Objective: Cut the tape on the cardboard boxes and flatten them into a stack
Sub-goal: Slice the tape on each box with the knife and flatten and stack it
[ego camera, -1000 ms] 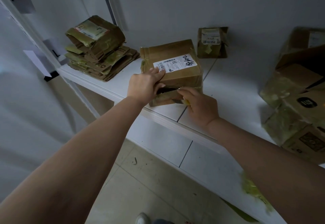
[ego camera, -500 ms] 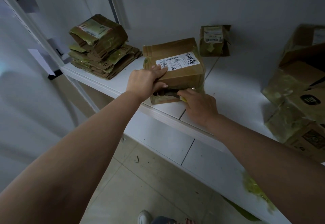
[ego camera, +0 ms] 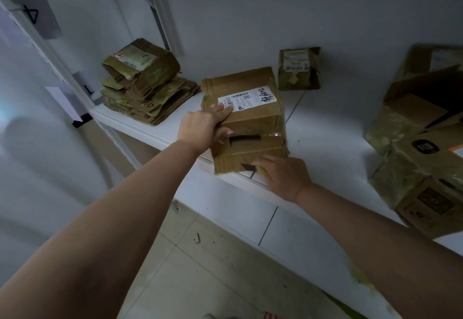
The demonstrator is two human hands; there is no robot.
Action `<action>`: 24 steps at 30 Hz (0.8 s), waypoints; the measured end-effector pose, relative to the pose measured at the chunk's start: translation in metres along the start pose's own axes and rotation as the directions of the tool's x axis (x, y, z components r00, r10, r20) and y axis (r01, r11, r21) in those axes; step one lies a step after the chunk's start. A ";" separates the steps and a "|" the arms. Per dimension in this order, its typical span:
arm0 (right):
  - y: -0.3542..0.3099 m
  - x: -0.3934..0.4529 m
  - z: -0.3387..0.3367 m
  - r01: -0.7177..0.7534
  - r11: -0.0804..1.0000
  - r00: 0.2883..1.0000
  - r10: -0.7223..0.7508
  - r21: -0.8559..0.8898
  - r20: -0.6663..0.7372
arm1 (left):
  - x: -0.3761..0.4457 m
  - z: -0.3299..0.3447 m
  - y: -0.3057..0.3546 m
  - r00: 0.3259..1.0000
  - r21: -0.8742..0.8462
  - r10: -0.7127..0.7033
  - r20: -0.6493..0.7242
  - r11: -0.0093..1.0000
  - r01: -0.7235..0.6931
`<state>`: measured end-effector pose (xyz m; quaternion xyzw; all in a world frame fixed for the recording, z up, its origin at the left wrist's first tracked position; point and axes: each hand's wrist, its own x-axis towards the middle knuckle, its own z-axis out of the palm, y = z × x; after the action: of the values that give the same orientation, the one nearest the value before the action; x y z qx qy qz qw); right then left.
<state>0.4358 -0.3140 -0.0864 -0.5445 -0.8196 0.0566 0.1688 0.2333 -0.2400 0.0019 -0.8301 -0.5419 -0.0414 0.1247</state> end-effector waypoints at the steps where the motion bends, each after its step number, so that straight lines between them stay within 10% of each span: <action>1: 0.001 0.003 -0.005 -0.010 1.000 1.000 0.010 0.012 0.006 | 0.000 0.001 0.001 1.000 -0.009 -0.003 -0.007 1.000 0.003; 12: 0.034 -0.005 -0.006 -0.441 0.865 0.852 0.487 0.240 -0.191 | -0.008 0.011 0.011 0.997 -0.108 -0.056 -0.044 0.993 0.051; 24: 0.038 -0.007 -0.005 -0.430 0.809 0.812 0.541 0.401 -0.219 | 0.010 0.022 0.050 0.972 0.166 -0.188 -0.138 0.964 0.210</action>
<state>0.4728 -0.3056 -0.0932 -0.7034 -0.5896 0.1460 0.3692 0.2818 -0.2445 -0.0252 -0.7527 -0.6156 -0.0549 0.2267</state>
